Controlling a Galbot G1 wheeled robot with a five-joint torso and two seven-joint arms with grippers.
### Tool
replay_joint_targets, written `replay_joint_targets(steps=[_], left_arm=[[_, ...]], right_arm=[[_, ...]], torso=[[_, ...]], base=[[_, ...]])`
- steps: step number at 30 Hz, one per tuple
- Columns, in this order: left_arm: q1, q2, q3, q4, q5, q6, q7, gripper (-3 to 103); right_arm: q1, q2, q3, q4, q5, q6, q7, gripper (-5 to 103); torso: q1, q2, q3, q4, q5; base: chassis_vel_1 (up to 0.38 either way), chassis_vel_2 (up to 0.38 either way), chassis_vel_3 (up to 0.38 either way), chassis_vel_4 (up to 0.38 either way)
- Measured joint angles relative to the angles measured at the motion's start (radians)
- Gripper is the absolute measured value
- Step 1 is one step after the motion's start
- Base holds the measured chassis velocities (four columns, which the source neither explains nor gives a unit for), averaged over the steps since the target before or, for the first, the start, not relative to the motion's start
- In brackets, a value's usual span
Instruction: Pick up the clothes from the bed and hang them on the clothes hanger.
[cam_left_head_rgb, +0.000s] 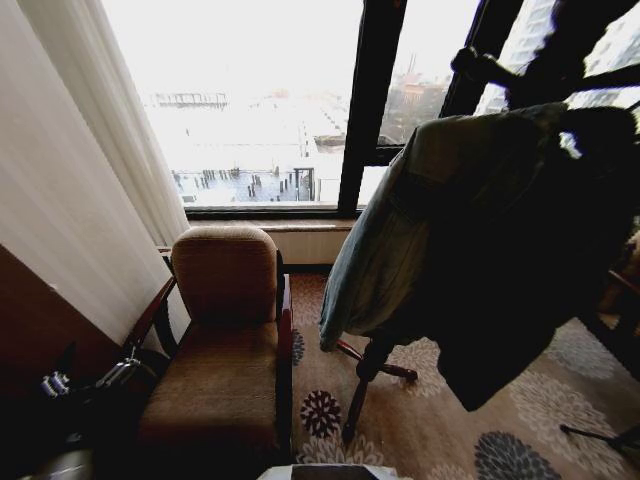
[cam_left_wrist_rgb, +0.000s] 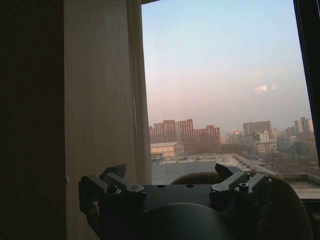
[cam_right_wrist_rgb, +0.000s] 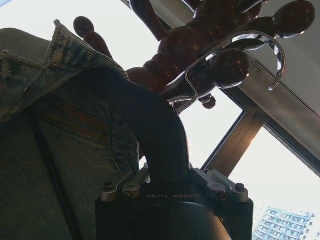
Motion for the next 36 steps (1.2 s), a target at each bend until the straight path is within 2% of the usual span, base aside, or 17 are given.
replay_joint_targets(steps=[25, 36], left_arm=[[0.000, 0.000, 0.000, 0.000, 0.000, 0.000, 0.000, 100], [0.000, 0.000, 0.000, 0.000, 0.000, 0.000, 0.000, 100]], right_arm=[[0.130, -0.007, -0.181, 0.036, 0.193, -0.045, 0.053, 20], [0.115, 0.015, -0.197, 0.074, 0.170, -0.045, 0.058, 20]], torso=[[0.000, 0.000, 0.000, -0.0002, 0.0002], [0.000, 0.000, 0.000, -0.0002, 0.0000]], base=[[0.000, 0.000, 0.000, 0.000], [0.000, 0.000, 0.000, 0.000]])
